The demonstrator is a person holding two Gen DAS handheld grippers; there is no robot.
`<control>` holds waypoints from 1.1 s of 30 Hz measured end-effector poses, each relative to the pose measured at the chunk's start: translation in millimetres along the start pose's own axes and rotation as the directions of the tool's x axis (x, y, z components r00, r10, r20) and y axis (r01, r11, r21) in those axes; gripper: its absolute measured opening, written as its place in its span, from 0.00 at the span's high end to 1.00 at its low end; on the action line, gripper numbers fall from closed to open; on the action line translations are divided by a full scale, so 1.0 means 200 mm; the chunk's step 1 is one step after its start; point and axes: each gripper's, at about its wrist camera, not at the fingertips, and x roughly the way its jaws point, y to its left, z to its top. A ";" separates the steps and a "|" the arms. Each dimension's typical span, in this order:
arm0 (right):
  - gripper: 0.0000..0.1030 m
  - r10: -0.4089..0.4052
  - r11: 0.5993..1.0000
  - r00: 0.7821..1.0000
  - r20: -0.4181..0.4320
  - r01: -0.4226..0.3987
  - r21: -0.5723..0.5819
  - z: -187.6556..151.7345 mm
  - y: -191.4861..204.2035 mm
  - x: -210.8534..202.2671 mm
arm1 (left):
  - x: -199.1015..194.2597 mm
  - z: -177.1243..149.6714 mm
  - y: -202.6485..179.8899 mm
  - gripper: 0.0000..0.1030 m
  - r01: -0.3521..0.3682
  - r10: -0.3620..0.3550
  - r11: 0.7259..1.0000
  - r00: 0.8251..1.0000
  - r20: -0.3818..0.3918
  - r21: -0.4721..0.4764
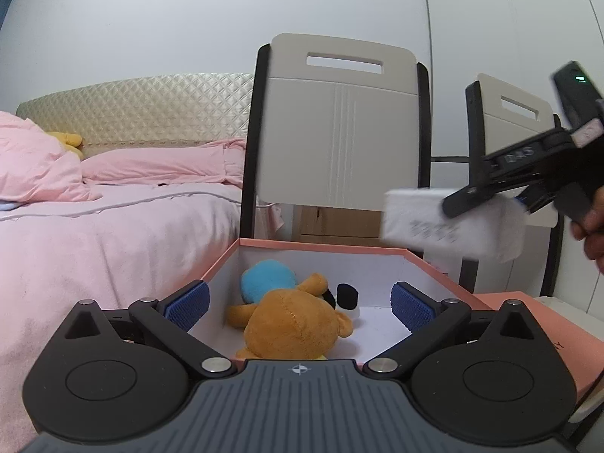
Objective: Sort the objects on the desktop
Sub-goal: 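Carry the white box with the right gripper into the pink box and release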
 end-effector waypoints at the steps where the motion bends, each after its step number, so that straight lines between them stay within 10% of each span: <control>1: 0.17 0.019 1.000 0.999 -0.038 -0.020 -0.014 0.02 0.04 0.07 | 0.00 0.00 0.00 0.00 0.003 -0.003 1.000 1.000 -0.003 0.003; 19: 0.11 -0.043 0.989 0.916 -0.398 -0.018 -0.148 -0.05 0.13 0.75 | 0.05 0.02 0.11 0.00 0.001 -0.004 0.997 0.999 -0.047 -0.078; 33: 0.00 -0.097 0.995 0.995 -0.002 0.097 -0.008 -0.13 0.12 0.17 | 0.03 0.02 0.09 0.00 0.010 -0.013 0.998 0.999 -0.045 -0.063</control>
